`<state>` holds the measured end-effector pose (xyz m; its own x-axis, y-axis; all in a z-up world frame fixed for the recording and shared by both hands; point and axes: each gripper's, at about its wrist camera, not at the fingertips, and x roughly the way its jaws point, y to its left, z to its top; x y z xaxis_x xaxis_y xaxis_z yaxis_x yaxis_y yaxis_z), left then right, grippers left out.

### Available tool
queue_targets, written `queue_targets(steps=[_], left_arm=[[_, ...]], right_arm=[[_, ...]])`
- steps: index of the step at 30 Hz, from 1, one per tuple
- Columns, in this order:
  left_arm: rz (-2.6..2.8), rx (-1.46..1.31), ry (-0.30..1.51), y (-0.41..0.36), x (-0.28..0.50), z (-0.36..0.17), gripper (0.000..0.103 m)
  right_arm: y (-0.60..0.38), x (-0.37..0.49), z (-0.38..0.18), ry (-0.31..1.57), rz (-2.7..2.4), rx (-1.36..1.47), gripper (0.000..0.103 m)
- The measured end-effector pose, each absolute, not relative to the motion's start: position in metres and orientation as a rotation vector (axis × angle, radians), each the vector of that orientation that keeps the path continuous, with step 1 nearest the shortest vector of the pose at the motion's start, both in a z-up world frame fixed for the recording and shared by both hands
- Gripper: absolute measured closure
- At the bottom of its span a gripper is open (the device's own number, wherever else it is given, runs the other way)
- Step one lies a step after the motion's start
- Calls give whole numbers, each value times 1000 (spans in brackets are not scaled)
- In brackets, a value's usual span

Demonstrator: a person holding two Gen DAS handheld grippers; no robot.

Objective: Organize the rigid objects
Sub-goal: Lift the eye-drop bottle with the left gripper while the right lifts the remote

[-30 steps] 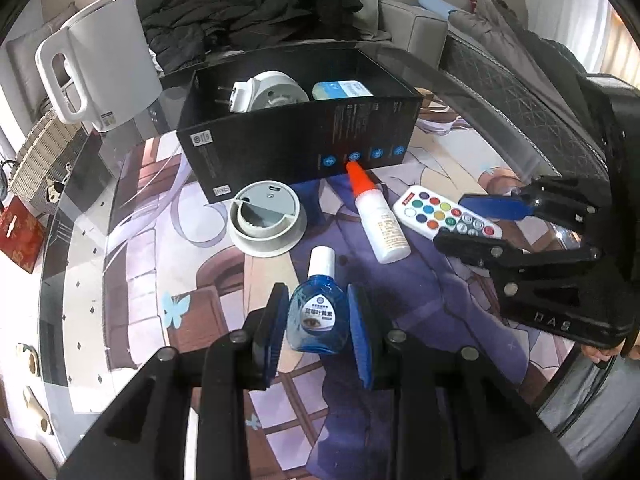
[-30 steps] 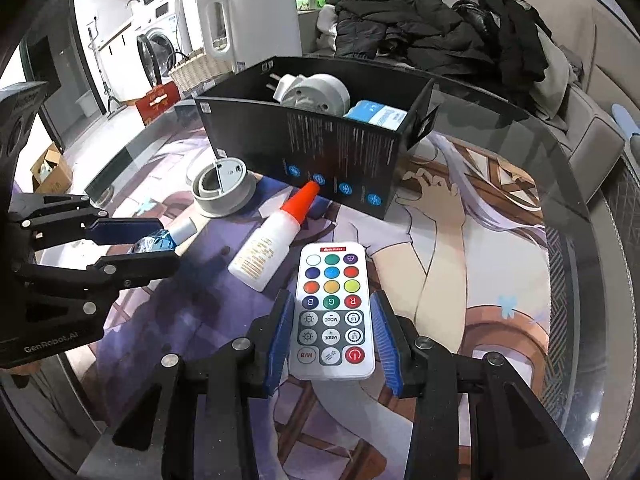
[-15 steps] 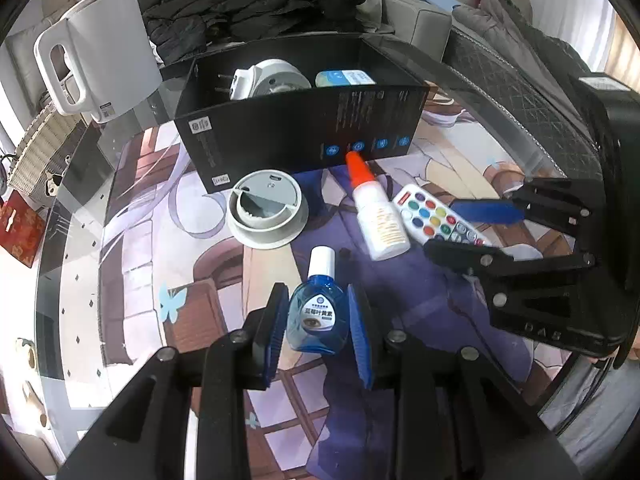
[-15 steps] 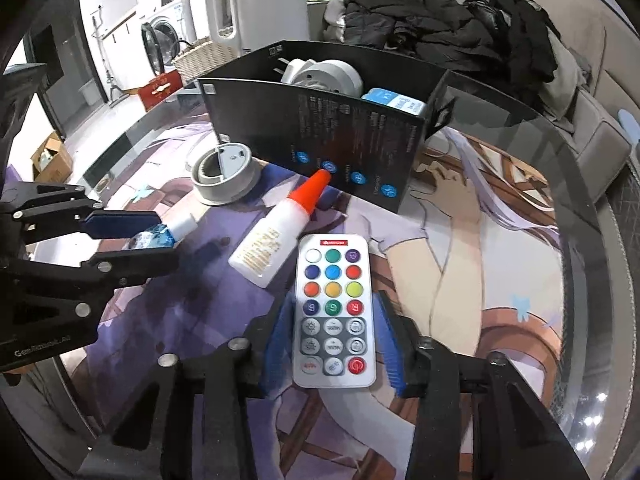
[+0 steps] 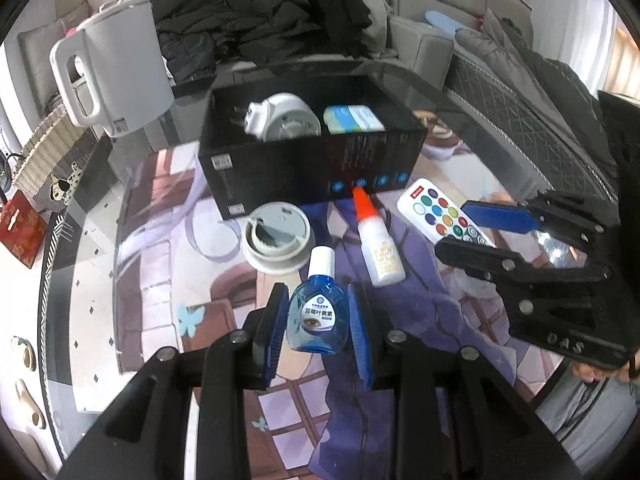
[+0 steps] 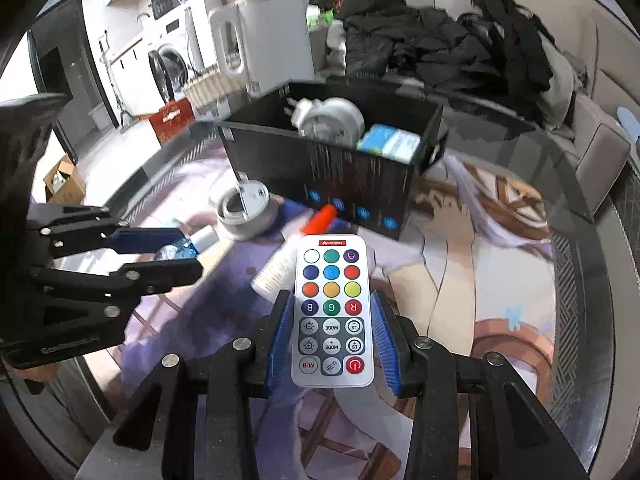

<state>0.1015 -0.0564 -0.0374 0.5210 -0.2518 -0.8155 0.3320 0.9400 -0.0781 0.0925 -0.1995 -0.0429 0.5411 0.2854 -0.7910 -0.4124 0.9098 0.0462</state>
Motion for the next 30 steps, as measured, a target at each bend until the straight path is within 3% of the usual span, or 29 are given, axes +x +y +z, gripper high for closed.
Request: queue_targets(steps=[4,13,21,30], left_arm=[[-328,92,885,-54,99,-22,74],[-249,141,567,-43,72,27,75],[-216,119,397,-30,53,48,74],[-206,121,367,-28,51,48,74]], right_arm=[[-196,85,-24,845,432,-132,64],[-197,47,33,505,394,-119,64],[-199,26,50,392,394,-103,64],[-201,4,69,293,386,-111,64]])
